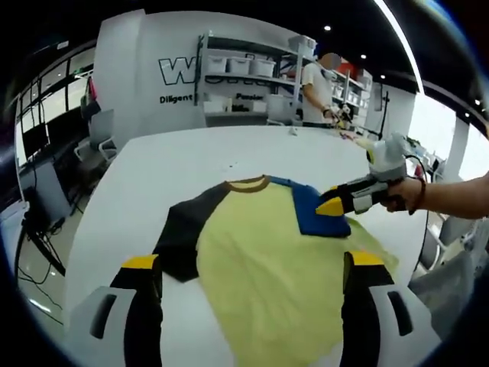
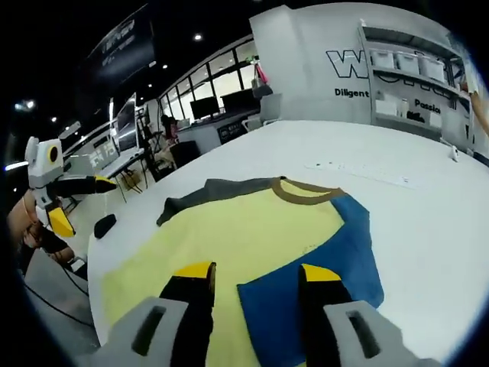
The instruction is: Fold the garment on the visible template until the final outline fits inside the template.
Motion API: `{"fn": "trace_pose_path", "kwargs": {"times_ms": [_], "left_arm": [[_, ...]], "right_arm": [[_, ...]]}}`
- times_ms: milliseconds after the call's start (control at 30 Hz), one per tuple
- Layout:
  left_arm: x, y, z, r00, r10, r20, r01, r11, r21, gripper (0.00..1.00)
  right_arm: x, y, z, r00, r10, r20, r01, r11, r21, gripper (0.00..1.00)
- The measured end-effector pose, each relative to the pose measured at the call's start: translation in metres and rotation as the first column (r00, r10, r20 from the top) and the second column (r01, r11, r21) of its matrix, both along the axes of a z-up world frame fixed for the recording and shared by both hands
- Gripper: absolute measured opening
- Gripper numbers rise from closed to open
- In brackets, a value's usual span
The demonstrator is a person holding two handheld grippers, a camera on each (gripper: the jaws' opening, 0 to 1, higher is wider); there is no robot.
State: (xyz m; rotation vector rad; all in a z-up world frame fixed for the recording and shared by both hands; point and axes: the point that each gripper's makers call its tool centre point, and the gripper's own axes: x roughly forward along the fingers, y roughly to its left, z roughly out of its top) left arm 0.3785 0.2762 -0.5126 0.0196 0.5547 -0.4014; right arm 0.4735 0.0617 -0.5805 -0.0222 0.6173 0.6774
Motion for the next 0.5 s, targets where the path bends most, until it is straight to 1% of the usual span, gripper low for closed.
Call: {"fn": "trace_pose_path", "kwargs": {"times_ms": [100, 233, 333, 367, 433, 467, 500], "left_arm": [[-0.001, 0.000, -0.002, 1.000, -0.001, -0.006, 0.001, 1.000, 0.003, 0.97], [-0.001, 0.000, -0.004, 1.000, -0.008, -0.009, 0.008, 1.000, 0.014, 0.97], [-0.001, -0.001, -0.006, 1.000, -0.010, -0.015, 0.010, 1.000, 0.011, 0.96], [-0.001, -0.002, -0.007, 1.000, -0.008, -0.020, 0.008, 1.000, 0.006, 0.96], [-0.001, -0.004, -0.008, 1.000, -0.016, -0.023, 0.016, 1.000, -0.001, 0.97], [-0.001, -0.005, -0.008, 1.000, -0.019, -0.024, 0.019, 1.000, 0.000, 0.97], [0.000, -0.005, -0.008, 1.000, -0.022, -0.022, 0.022, 1.000, 0.000, 0.96]], "right_arm": [[0.009, -0.019, -0.007, 1.000, -0.023, -0.009, 0.022, 1.000, -0.021, 0.45], [0.014, -0.035, -0.013, 1.000, -0.016, -0.005, 0.015, 0.999, -0.052, 0.51], [0.020, -0.044, -0.015, 1.000, -0.026, 0.002, 0.027, 0.998, -0.060, 0.55], [0.024, -0.052, -0.021, 1.000, -0.031, -0.001, 0.031, 0.997, -0.073, 0.56], [0.028, -0.061, -0.028, 0.999, -0.043, -0.018, 0.041, 0.995, -0.089, 0.57], [0.028, -0.065, -0.034, 0.998, -0.049, -0.045, 0.046, 0.995, -0.083, 0.58], [0.028, -0.067, -0.037, 0.997, -0.052, -0.056, 0.047, 0.995, -0.084, 0.59]]}}
